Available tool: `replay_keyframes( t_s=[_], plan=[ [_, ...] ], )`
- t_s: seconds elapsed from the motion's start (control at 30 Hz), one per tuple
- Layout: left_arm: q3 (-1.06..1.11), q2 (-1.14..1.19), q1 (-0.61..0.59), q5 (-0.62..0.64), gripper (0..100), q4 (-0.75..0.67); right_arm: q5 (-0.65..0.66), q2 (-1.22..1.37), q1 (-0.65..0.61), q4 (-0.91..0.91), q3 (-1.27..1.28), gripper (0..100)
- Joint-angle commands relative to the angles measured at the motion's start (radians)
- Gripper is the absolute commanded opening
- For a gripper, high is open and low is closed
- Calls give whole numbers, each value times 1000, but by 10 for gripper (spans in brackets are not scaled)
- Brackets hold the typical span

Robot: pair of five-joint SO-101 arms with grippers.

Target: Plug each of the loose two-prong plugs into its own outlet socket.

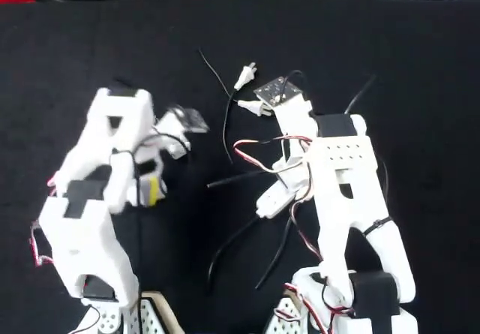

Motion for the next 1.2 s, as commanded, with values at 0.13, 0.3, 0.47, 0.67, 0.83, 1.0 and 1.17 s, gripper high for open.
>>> replay_keyframes(
  t_s=[0.13,0.3,0.47,0.67,0.83,1.0,1.17],
  plan=[
    [558,-476,157,190,66,-339,-5,-33,-8,-3,-8,35],
    [751,-703,157,221,140,-374,-6,-33,-8,-3,-8,35],
    [863,-855,156,222,239,-362,-8,-33,-8,-3,-8,36],
    [911,-1036,101,265,334,-358,-31,-33,-8,-3,-8,36],
    [897,-1211,85,272,342,-218,-60,-33,-8,-3,-18,36],
    [905,-1467,58,385,342,-115,-155,-31,-9,-3,-88,36],
    [974,-1757,-39,485,342,-95,-239,-2,-12,-3,-180,36]
  ],
)
